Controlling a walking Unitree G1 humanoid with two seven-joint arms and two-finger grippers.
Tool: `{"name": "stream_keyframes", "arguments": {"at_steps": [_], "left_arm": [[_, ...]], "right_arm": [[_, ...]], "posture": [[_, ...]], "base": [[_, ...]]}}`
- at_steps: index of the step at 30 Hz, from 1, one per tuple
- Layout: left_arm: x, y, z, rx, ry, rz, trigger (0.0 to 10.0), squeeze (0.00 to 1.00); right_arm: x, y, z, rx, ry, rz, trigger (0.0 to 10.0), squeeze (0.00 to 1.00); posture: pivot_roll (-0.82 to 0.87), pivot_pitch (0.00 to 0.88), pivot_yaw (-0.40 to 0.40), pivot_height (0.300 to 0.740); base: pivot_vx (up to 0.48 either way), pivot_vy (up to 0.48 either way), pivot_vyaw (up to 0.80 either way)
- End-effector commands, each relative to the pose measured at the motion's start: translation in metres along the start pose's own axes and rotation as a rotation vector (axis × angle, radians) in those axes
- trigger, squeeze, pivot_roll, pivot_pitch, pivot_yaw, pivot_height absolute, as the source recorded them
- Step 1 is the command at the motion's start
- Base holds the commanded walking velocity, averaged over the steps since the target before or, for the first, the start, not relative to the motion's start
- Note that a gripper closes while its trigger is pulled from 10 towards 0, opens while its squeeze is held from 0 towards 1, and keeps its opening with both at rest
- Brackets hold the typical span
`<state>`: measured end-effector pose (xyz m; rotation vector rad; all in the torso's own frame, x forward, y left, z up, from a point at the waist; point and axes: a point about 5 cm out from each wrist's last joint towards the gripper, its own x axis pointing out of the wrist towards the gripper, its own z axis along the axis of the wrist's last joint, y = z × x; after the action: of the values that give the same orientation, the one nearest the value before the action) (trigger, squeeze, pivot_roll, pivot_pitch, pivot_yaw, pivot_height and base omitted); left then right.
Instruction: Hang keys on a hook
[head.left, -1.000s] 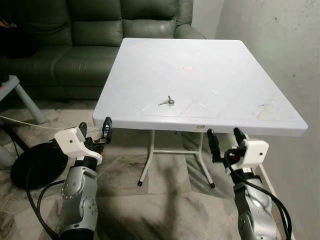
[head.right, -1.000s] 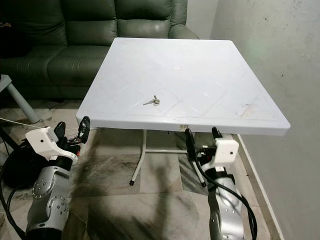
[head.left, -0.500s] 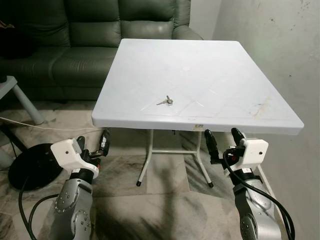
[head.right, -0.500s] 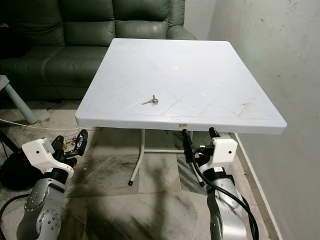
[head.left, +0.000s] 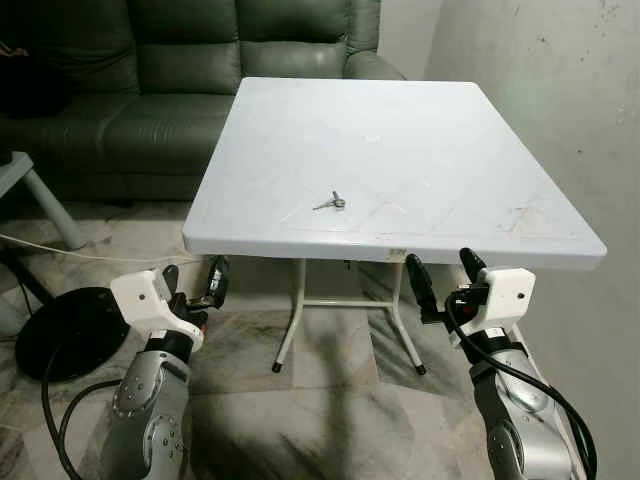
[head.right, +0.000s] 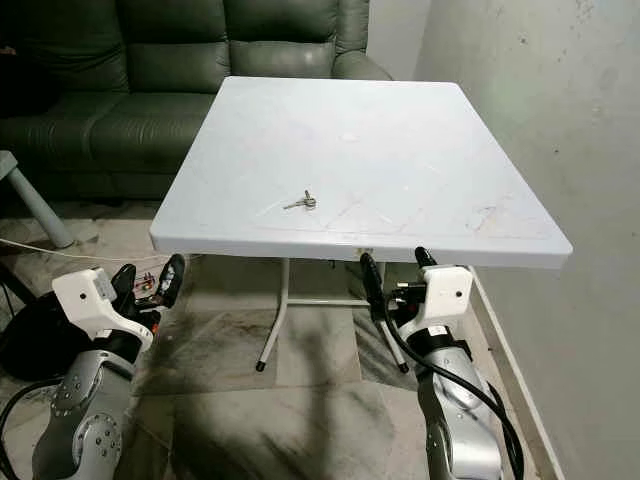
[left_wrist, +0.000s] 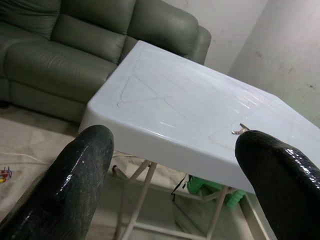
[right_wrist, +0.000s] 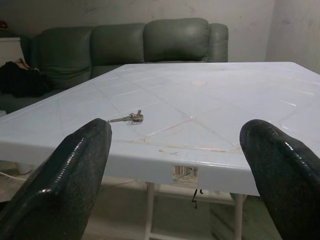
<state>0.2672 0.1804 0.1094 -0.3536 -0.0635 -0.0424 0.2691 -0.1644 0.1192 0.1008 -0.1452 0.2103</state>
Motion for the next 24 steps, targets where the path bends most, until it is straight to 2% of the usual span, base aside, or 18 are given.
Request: {"name": "stream_keyframes", "arguments": {"at_steps": [1, 17, 24], "left_arm": [[0.0033, -0.0025, 0.0055, 0.0, -0.012, -0.011, 10.0, 0.0], [0.0074, -0.0073, 0.0056, 0.002, -0.01, -0.04, 10.0, 0.0], [0.0078, -0.0086, 0.0052, 0.002, -0.007, -0.05, 10.0, 0.0]], "right_arm": [[0.0026, 0.0015, 0.007, -0.006, -0.017, 0.017, 10.0, 0.0], [0.003, 0.005, 0.0061, -0.007, -0.014, 0.042, 10.0, 0.0], [0.0017, 0.0059, 0.0052, -0.009, -0.011, 0.053, 10.0, 0.0]], "posture": [[0.0, 0.0, -0.041, 0.732], [0.0, 0.0, -0.037, 0.732], [0.0, 0.0, -0.036, 0.732]], "base": [[0.266, 0.0, 0.0], [0.286, 0.0, 0.0], [0.419, 0.0, 0.0]]}}
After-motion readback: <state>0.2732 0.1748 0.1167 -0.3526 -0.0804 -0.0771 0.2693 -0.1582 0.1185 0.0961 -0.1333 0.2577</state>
